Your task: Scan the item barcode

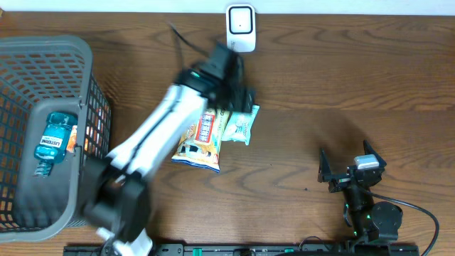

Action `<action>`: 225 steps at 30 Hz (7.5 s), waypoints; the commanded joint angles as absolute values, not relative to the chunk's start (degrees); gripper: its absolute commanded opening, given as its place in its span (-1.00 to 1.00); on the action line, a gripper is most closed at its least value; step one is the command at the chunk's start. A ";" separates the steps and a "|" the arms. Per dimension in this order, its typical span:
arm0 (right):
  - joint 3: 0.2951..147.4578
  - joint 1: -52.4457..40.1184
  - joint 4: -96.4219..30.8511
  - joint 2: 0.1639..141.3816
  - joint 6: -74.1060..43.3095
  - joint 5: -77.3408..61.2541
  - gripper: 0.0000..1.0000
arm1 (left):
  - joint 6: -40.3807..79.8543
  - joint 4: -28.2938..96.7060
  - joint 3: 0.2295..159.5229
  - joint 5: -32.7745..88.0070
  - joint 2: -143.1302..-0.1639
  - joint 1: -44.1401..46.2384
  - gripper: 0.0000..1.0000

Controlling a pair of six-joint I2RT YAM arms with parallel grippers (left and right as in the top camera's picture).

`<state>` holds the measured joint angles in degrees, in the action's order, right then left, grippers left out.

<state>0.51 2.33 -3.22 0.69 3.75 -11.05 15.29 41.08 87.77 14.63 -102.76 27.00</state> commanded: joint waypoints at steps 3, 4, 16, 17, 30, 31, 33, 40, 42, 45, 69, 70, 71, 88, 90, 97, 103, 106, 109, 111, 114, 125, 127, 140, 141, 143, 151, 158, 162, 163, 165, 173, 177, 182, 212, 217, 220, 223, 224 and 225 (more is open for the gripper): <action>0.32 2.04 -3.36 0.34 3.88 -11.03 0.98 | 14.00 43.51 96.75 -6.48 -86.74 19.51 0.93; 0.32 2.04 -3.36 0.34 3.90 -11.03 0.99 | 14.00 43.16 96.75 -10.26 -84.31 17.30 0.95; 0.32 2.04 -3.36 0.34 3.88 -11.03 0.99 | 31.24 59.00 96.60 -9.61 -82.52 -20.10 0.84; 0.32 2.04 -3.36 0.34 3.90 -11.03 0.99 | 32.03 60.73 96.47 -8.23 -83.68 -22.26 0.74; 0.32 2.04 -3.36 0.34 3.90 -11.03 0.99 | 37.71 60.69 84.82 -1.63 -90.37 -29.61 0.65; 0.32 2.04 -3.36 0.34 3.90 -11.03 0.98 | 38.94 58.54 81.76 -1.41 -90.37 -29.63 0.64; 0.32 2.04 -3.36 0.34 3.90 -11.03 0.98 | 39.99 55.07 77.58 -0.36 -90.37 -29.63 0.65; 0.32 2.04 -3.36 0.34 3.88 -11.03 0.98 | 41.06 47.24 70.17 -0.40 -90.67 -30.61 0.61; 0.32 2.04 -3.36 0.34 3.90 -11.03 0.98 | 41.04 45.32 68.55 -0.40 -90.67 -30.85 0.55; 0.32 2.04 -3.36 0.34 3.90 -11.03 0.98 | 41.06 43.62 66.94 -0.40 -90.72 -30.92 0.51; 0.32 2.04 -3.36 0.34 3.88 -11.03 0.99 | 42.74 36.95 63.90 6.85 -103.88 -34.44 -0.15; 0.32 2.04 -3.36 0.34 3.90 -11.03 0.99 | 42.74 36.95 63.90 6.85 -103.88 -34.44 -0.33; 0.32 2.04 -3.36 0.34 3.90 -11.03 0.98 | 42.74 36.95 63.90 6.85 -103.88 -34.44 -0.56; 0.32 2.04 -3.36 0.34 3.90 -11.03 0.98 | 40.38 39.44 73.32 8.47 -78.65 -38.30 -0.85; 0.32 2.04 -3.36 0.34 3.90 -11.03 0.99 | 40.42 38.28 73.45 10.81 -74.00 -38.30 -0.85; 0.32 2.04 -3.36 0.34 3.88 -11.03 0.99 | 40.38 26.76 73.45 30.63 -59.96 -35.22 -0.86; 0.32 2.04 -3.36 0.34 3.90 -11.03 0.99 | 37.82 23.46 73.41 30.50 -59.20 -17.82 -0.85; 0.32 2.04 -3.36 0.34 3.88 -11.03 0.98 | 35.31 23.33 73.41 28.88 -62.54 -6.74 -0.85; 0.32 2.04 -3.36 0.34 3.90 -11.03 0.99 | 32.10 23.14 73.41 25.71 -67.72 4.05 -0.85; 0.32 2.04 -3.33 0.34 3.88 -11.03 0.99 | 30.65 22.79 73.41 23.79 -71.99 10.22 -0.85; 0.32 2.04 -3.36 0.34 3.90 -11.03 0.98 | 30.20 21.45 73.41 23.29 -78.52 17.08 -0.85; 0.32 2.04 -3.36 0.34 3.88 -11.03 0.99 | 31.03 12.27 73.41 23.27 -101.80 33.04 -0.85; 0.32 2.04 -3.36 0.34 3.90 -11.03 0.98 | 32.25 12.34 73.41 23.29 -104.86 34.41 -0.85; 0.32 2.04 -3.36 0.34 3.90 -11.03 0.98 | 33.26 13.45 73.38 21.30 -111.61 37.80 -0.66; 0.32 2.04 -3.36 0.34 3.90 -11.03 0.99 | 33.26 13.85 73.38 21.30 -111.59 37.80 -0.43; 0.32 2.04 -3.36 0.34 3.90 -11.03 0.98 | 33.26 14.94 73.49 21.32 -111.20 37.67 -0.01; 0.32 2.04 -3.36 0.34 3.90 -11.03 0.98 | 25.41 32.23 85.43 17.04 -102.91 33.71 0.59; 0.32 2.04 -3.36 0.34 3.90 -11.03 0.99 | 21.67 45.56 101.91 -10.90 -89.73 22.20 0.75; 0.32 2.04 -3.36 0.34 3.88 -11.03 0.98 | 26.26 47.22 101.91 -16.88 -85.34 11.99 0.75; 0.32 2.04 -3.36 0.34 3.88 -11.03 0.98 | 28.42 48.23 101.91 -17.08 -85.01 9.21 0.75; 0.32 2.04 -3.36 0.34 3.90 -11.03 0.98 | 35.27 51.31 101.89 -17.08 -84.86 2.59 0.75; 0.32 2.04 -3.36 0.34 3.90 -11.03 0.99 | 39.18 57.49 99.46 -17.02 -87.70 -19.20 0.80; 0.32 2.04 -3.36 0.34 3.88 -11.03 0.98 | 12.40 58.11 99.42 -17.02 -90.00 -23.99 0.84; 0.32 2.04 -3.36 0.34 3.90 -11.03 0.99 | -3.70 58.87 97.95 -17.06 -93.86 -28.05 0.88; 0.32 2.04 -3.36 0.34 3.90 -11.03 0.99 | -21.19 53.63 91.59 -0.64 -119.81 -37.76 0.82; 0.32 2.04 -3.36 0.34 3.90 -11.03 0.98 | -21.17 51.70 87.24 0.95 -119.81 -37.87 0.80; 0.32 2.04 -3.36 0.34 3.88 -11.03 0.98 | -21.15 50.17 84.53 2.20 -119.81 -37.87 0.78; 0.32 2.04 -3.36 0.34 3.90 -11.03 0.99 | -21.10 48.88 82.06 6.61 -119.81 -37.87 0.96; 0.32 2.04 -3.36 0.34 3.88 -11.03 0.99 | -21.08 48.51 81.34 8.01 -119.81 -37.87 0.96; 0.32 2.04 -3.36 0.34 3.90 -11.03 0.99 | -20.91 48.38 80.86 8.88 -119.81 -37.85 0.96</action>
<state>0.51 2.33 -3.22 0.69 3.75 -11.05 -20.78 48.47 85.12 3.95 -117.21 -38.04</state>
